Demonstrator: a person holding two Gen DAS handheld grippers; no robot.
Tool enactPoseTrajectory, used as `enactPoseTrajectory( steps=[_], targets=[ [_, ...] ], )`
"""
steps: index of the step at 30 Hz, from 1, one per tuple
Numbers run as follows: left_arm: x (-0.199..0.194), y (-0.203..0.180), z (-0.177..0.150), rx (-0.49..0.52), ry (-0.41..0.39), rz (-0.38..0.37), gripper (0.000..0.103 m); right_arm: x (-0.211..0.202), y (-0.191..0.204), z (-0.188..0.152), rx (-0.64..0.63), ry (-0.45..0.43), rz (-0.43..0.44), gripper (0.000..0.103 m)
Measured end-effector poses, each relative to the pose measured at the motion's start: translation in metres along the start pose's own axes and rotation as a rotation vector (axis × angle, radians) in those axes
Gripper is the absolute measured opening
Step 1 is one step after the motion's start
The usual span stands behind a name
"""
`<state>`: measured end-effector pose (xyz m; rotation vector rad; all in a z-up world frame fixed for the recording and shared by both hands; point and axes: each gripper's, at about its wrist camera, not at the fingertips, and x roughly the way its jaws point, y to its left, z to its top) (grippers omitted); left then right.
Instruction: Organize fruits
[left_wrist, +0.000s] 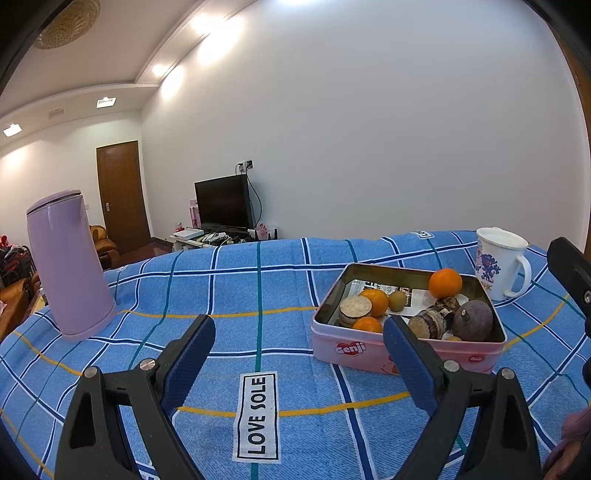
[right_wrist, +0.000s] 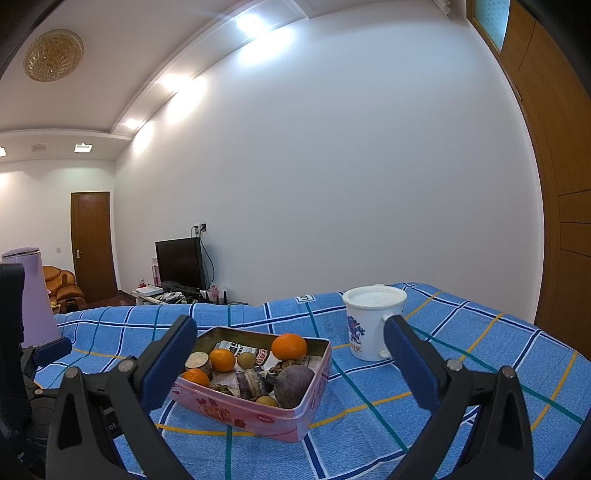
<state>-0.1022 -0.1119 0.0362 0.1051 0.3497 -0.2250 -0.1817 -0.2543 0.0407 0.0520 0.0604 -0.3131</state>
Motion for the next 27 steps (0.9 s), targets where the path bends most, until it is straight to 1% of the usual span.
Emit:
enactPoseTrajectory(
  steps=[27],
  targets=[
    [0.0037,-0.0018,0.0008,0.000,0.014,0.019,0.093,-0.0003,0.0001,0.0001,-0.001,0.002,0.000,0.103]
  ],
)
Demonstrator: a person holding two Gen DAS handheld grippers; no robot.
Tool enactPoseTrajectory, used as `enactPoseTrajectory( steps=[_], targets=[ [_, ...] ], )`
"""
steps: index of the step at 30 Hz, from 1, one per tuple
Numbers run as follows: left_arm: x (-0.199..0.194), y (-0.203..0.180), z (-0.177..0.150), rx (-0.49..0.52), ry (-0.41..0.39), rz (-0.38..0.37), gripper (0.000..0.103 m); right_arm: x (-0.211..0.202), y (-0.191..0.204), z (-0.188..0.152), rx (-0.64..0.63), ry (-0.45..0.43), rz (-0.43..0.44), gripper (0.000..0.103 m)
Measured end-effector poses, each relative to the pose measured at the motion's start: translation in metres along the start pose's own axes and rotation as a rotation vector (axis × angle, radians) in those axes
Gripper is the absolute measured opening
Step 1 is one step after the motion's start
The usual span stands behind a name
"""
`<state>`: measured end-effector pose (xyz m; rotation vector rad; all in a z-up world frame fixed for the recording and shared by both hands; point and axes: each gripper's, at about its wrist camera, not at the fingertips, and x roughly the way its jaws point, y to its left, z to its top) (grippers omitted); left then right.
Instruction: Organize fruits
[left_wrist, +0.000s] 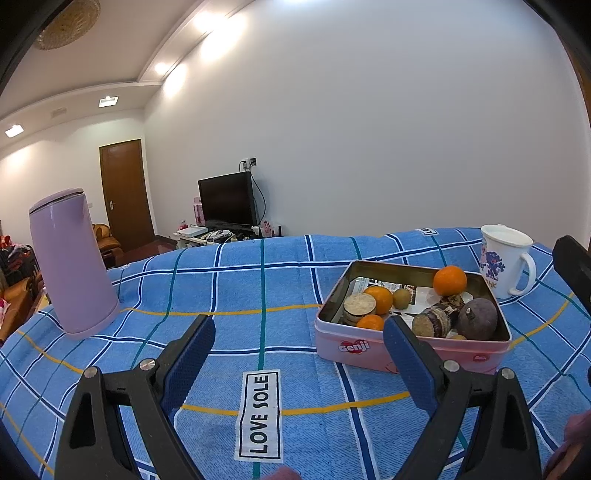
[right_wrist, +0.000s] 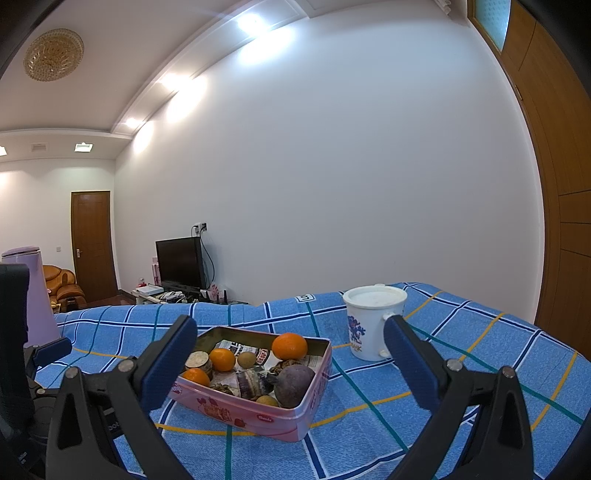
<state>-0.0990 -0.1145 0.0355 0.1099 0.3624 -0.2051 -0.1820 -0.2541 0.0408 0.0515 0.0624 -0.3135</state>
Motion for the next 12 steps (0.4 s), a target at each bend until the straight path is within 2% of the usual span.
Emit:
enactPoseTrajectory(
  steps=[12],
  targets=[
    [0.0013,0.0012,0.0010,-0.017,0.007,-0.010,0.093,0.0018,-0.0009,-0.0001,-0.001,0.012,-0.011,0.103]
  ],
)
